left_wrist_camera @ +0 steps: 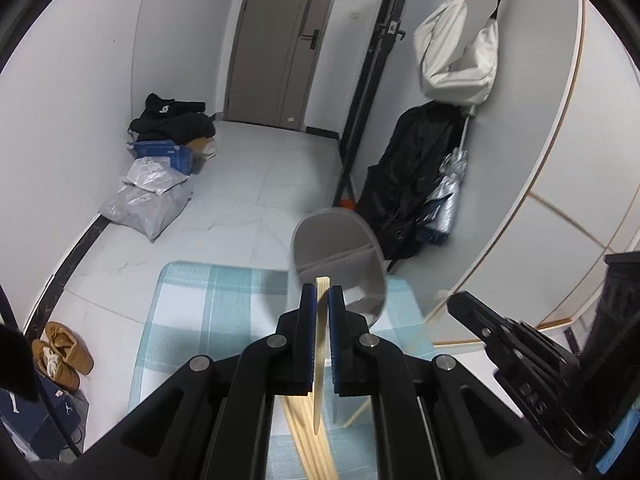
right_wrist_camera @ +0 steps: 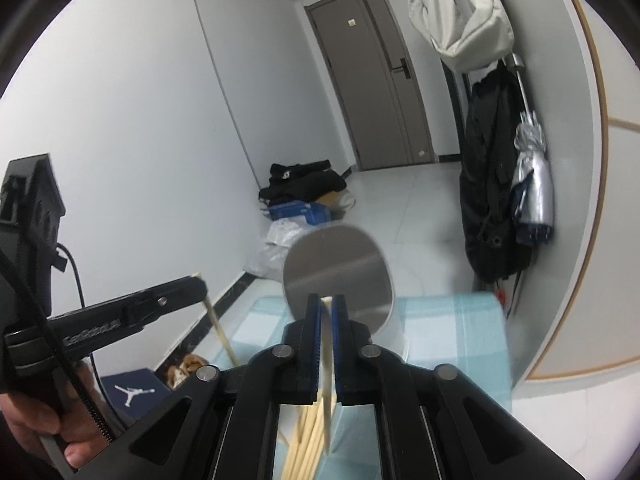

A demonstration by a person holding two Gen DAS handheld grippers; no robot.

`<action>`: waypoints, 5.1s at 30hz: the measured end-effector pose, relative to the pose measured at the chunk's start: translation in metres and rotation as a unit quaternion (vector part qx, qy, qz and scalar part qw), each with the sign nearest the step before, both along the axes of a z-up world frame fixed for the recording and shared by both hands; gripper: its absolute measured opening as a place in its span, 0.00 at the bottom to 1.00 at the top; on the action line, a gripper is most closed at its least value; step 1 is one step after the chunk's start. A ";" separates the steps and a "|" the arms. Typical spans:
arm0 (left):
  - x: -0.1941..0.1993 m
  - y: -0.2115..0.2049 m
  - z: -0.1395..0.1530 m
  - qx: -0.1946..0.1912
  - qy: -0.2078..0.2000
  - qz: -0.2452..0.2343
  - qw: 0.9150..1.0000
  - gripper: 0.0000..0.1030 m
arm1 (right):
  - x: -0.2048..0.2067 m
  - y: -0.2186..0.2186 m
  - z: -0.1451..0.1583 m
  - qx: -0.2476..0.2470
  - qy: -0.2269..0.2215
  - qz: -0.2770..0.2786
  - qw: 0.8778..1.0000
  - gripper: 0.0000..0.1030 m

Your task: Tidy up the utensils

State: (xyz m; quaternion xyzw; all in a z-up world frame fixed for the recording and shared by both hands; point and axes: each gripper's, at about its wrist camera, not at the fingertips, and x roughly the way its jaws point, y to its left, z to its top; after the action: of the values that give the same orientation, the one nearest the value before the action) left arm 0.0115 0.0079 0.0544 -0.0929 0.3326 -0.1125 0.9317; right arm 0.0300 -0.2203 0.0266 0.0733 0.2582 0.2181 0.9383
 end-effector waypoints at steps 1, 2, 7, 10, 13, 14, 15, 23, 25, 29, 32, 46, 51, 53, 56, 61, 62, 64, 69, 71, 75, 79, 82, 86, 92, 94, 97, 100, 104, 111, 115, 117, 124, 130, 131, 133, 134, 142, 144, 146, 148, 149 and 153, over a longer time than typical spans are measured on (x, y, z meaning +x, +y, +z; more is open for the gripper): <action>0.002 0.000 0.007 -0.003 -0.002 -0.003 1.000 0.02 | 0.004 0.000 0.008 -0.002 -0.005 0.001 1.000 0.00; 0.004 0.000 0.014 -0.008 -0.005 -0.008 1.000 0.02 | 0.008 0.000 0.017 -0.005 -0.012 0.002 1.000 0.00; 0.022 -0.005 0.043 -0.017 -0.020 -0.030 0.999 0.02 | 0.027 0.006 0.049 -0.015 -0.033 0.031 0.999 0.00; 0.028 -0.005 0.049 -0.020 -0.014 -0.040 0.999 0.02 | 0.036 -0.001 0.048 -0.005 -0.020 0.037 0.999 0.00; 0.027 -0.002 0.045 -0.018 -0.010 -0.048 0.999 0.02 | 0.050 -0.021 0.031 0.008 0.021 0.012 1.000 0.01; 0.026 -0.001 0.043 -0.017 -0.008 -0.050 0.999 0.02 | 0.057 -0.032 0.021 0.016 0.041 -0.002 0.999 0.04; 0.025 0.000 0.040 -0.015 -0.005 -0.052 0.999 0.02 | 0.062 -0.041 0.013 0.021 0.058 -0.017 0.998 0.04; 0.020 0.005 0.017 0.007 0.018 -0.051 0.999 0.02 | 0.091 -0.114 -0.082 0.024 0.253 -0.137 0.957 0.21; 0.018 0.006 0.011 0.011 0.020 -0.052 0.998 0.02 | 0.085 -0.127 -0.102 0.030 0.277 -0.155 0.948 0.31; 0.018 0.008 0.005 0.009 0.033 -0.056 0.998 0.02 | 0.074 -0.150 -0.135 0.049 0.312 -0.198 0.928 0.33; 0.016 0.008 0.004 0.009 0.037 -0.058 0.998 0.02 | 0.075 -0.153 -0.155 0.067 0.331 -0.200 0.920 0.34; 0.010 0.011 0.005 0.008 0.036 -0.052 0.998 0.02 | 0.072 -0.154 -0.163 0.086 0.307 -0.197 0.927 0.08; 0.009 0.008 0.008 0.006 0.032 -0.053 0.998 0.02 | 0.069 -0.161 -0.162 0.113 0.299 -0.201 0.926 0.06; 0.009 0.008 0.010 0.005 0.031 -0.055 0.998 0.02 | 0.066 -0.158 -0.154 0.119 0.286 -0.190 0.932 0.06; 0.009 0.005 0.013 0.005 0.032 -0.058 0.998 0.02 | 0.062 -0.148 -0.136 0.125 0.257 -0.164 0.944 0.05; 0.013 0.000 0.021 0.006 0.032 -0.068 0.997 0.02 | 0.051 -0.120 -0.094 0.121 0.184 -0.106 0.970 0.05; 0.014 0.000 0.023 0.006 0.032 -0.070 0.997 0.02 | 0.048 -0.112 -0.084 0.118 0.167 -0.091 0.975 0.05; 0.017 -0.002 0.026 0.006 0.032 -0.073 0.997 0.02 | 0.043 -0.099 -0.067 0.108 0.136 -0.065 0.983 0.05; 0.022 -0.002 0.038 0.000 0.031 -0.080 0.996 0.02 | 0.039 -0.072 -0.029 0.113 0.074 -0.022 0.991 0.05; 0.024 -0.002 0.043 -0.001 0.027 -0.083 0.996 0.02 | 0.043 -0.063 -0.012 0.117 0.054 -0.011 0.992 0.05; 0.032 -0.003 0.059 -0.008 0.019 -0.089 0.996 0.02 | 0.059 -0.047 0.028 0.113 0.003 0.010 0.994 0.05; 0.043 -0.003 0.077 -0.017 0.004 -0.090 0.996 0.02 | 0.082 -0.027 0.075 0.114 -0.069 0.020 0.991 0.05; 0.055 0.000 0.090 -0.023 -0.007 -0.090 0.996 0.02 | 0.098 -0.013 0.096 0.110 -0.117 0.024 0.987 0.05; 0.070 0.003 0.097 -0.016 -0.016 -0.085 0.996 0.02 | 0.120 0.006 0.108 0.104 -0.164 0.018 0.981 0.05; 0.095 0.004 0.093 0.014 -0.031 -0.079 0.996 0.02 | 0.156 0.031 0.089 0.093 -0.185 0.022 0.978 0.05; 0.102 0.005 0.086 0.025 -0.031 -0.081 0.996 0.02 | 0.164 0.035 0.080 0.095 -0.189 0.019 0.977 0.05; 0.111 0.009 0.072 0.032 -0.022 -0.085 0.996 0.02 | 0.177 0.040 0.066 0.099 -0.196 0.013 0.976 0.06; 0.120 0.015 0.058 0.018 -0.003 -0.089 0.996 0.02 | 0.182 0.042 0.055 0.099 -0.204 0.011 0.974 0.06; 0.126 0.014 0.048 0.004 0.011 -0.097 0.995 0.02 | 0.179 0.047 0.041 0.087 -0.209 0.032 0.974 0.06; 0.131 0.010 0.033 -0.007 0.044 -0.109 0.993 0.02 | 0.164 0.049 0.027 0.058 -0.188 0.088 0.976 0.06; 0.134 0.012 0.027 -0.020 0.068 -0.103 0.992 0.02 | 0.148 0.047 0.021 0.050 -0.164 0.113 0.979 0.06; 0.136 0.015 0.024 -0.026 0.083 -0.093 0.992 0.03 | 0.141 0.048 0.019 0.047 -0.152 0.123 0.980 0.06; 0.116 0.032 0.024 -0.011 0.077 -0.028 0.997 0.35 | 0.117 0.049 0.015 0.052 -0.091 0.160 0.982 0.16; 0.081 0.047 0.027 -0.017 0.048 0.031 0.998 0.50 | 0.093 0.037 0.019 0.058 -0.060 0.127 0.988 0.38; 0.075 0.048 0.027 -0.011 0.042 0.041 0.998 0.53 | 0.086 0.037 0.020 0.050 -0.060 0.117 0.990 0.45; 0.063 0.047 0.025 -0.008 0.030 0.054 0.998 0.57 | 0.073 0.039 0.021 0.031 -0.055 0.096 0.993 0.55; 0.060 0.047 0.024 -0.008 0.026 0.059 0.998 0.57 | 0.066 0.040 0.021 0.025 -0.051 0.088 0.994 0.56; 0.031 0.042 -0.003 0.001 0.022 0.083 0.996 0.65 | 0.020 0.054 0.018 -0.050 -0.021 0.011 0.998 0.78; 0.024 0.040 -0.011 0.003 0.027 0.084 0.996 0.66 | 0.014 0.055 0.012 -0.064 -0.006 -0.006 0.998 0.80; 0.018 0.039 -0.017 0.004 0.028 0.085 0.996 0.66 | 0.009 0.055 0.007 -0.079 0.011 -0.025 0.997 0.82; 0.013 0.038 -0.024 0.006 0.027 0.090 0.996 0.70 | -0.003 0.054 0.002 -0.088 0.021 -0.039 0.995 0.83; 0.010 0.038 -0.028 0.006 0.028 0.092 0.995 0.72 | -0.006 0.053 -0.002 -0.093 0.026 -0.046 0.994 0.84; 0.003 0.036 -0.042 0.009 0.031 0.094 0.995 0.74 | -0.014 0.049 -0.016 -0.102 0.045 -0.066 0.992 0.85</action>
State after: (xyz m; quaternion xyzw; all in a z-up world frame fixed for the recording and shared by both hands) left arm 0.0149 0.0442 0.0126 -0.1193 0.3516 -0.0183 0.9283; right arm 0.0165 -0.1709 0.0104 0.0038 0.3161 0.1247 0.9405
